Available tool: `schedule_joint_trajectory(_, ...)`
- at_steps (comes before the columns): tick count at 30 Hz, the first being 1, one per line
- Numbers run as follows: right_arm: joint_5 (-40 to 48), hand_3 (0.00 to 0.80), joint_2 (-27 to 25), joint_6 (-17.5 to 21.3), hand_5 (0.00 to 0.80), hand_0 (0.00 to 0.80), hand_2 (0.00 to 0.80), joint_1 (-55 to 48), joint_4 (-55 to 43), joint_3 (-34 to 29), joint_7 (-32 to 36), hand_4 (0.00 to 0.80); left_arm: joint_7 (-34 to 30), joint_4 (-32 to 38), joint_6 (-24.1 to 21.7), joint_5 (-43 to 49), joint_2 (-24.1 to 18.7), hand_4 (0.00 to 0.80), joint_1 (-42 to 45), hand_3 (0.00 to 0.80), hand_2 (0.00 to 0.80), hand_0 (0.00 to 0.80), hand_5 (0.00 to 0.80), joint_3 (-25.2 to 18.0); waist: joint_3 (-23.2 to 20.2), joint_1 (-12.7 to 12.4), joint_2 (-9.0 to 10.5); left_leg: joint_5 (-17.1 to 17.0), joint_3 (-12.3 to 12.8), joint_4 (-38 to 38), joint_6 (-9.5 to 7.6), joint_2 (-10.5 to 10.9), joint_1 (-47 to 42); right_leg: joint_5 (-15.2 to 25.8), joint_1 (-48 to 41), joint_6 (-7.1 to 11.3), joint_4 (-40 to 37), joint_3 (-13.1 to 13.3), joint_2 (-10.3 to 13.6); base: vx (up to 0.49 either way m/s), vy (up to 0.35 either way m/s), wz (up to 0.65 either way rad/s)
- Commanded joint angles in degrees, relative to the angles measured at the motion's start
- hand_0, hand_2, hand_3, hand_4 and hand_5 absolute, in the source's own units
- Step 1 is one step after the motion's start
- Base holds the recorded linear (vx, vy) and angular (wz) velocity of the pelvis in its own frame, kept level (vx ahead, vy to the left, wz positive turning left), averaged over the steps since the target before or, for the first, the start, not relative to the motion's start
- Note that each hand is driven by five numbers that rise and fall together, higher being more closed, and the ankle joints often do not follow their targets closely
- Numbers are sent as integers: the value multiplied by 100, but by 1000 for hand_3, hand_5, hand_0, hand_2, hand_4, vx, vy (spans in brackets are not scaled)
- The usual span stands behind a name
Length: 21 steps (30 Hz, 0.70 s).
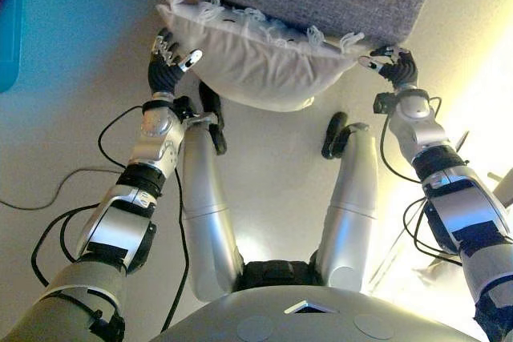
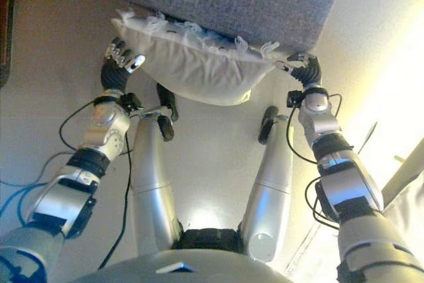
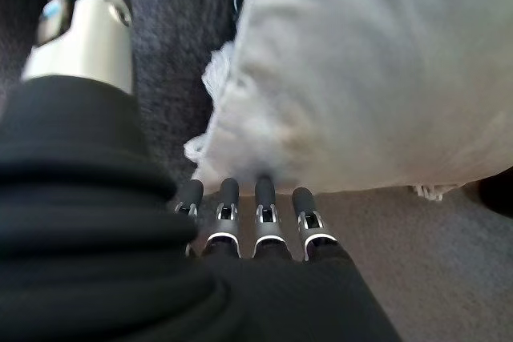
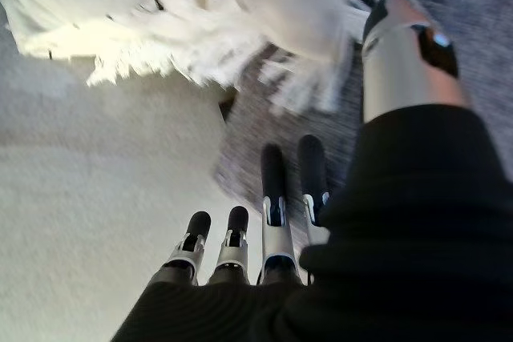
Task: Pick up the cushion and take it to the sofa
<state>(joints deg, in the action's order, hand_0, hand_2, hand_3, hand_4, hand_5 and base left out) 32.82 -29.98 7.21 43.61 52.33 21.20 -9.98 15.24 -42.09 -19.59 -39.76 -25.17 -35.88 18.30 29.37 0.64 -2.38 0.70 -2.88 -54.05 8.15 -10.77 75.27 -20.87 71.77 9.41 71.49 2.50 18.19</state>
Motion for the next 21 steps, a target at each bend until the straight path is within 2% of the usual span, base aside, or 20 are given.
schedule_joint_trajectory(1, 231, 0, 24, 56, 0, 0, 0, -79, -70, -163, 191, 0, 296, -227, -286, -111, 87, 0, 181, 0, 0, 0, 0, -321, -150, 40, -137, 1603, 365, -1473, -405, -11, 77, 685, 356, -394, -222, -189, -77, 66, 34, 5)
schedule_joint_trajectory(7, 423, 0, -13, -87, 0, 0, 0, -370, -352, -298, 121, 0, 927, -291, -212, 154, -87, 0, 201, 0, 0, 0, 0, -583, -101, 112, -111, 1740, 335, -1932, -394, -46, 259, 608, 532, -399, 108, -60, -80, 67, 62, 2)
schedule_joint_trajectory(12, 170, 0, -99, -147, 0, 0, 0, -617, -447, -316, 435, 0, 1081, -371, -48, 162, -140, 0, 385, 0, 0, 0, 0, -818, -68, 142, -119, 1780, 325, -2145, -385, -53, 328, 607, 613, -408, 273, 29, -84, 43, 56, -1)
schedule_joint_trajectory(16, 182, 0, -189, -162, 0, 0, 0, -398, -232, -210, 858, 0, 427, -719, 72, -190, -155, 0, 244, 0, 0, 0, 0, -837, 0, 164, -116, 1790, 344, -2272, -379, -121, 402, 584, 717, -421, 418, 53, -51, 10, 70, -2)
schedule_joint_trajectory(21, 111, 0, -328, -346, 0, 0, 0, -50, -266, 57, 1219, 0, -147, -741, 422, -482, -354, 0, -194, 0, 0, 0, 0, -538, 40, 210, -156, 1752, 394, -2314, -364, -181, 503, 635, 834, -423, 431, 102, -12, 17, 75, 0)
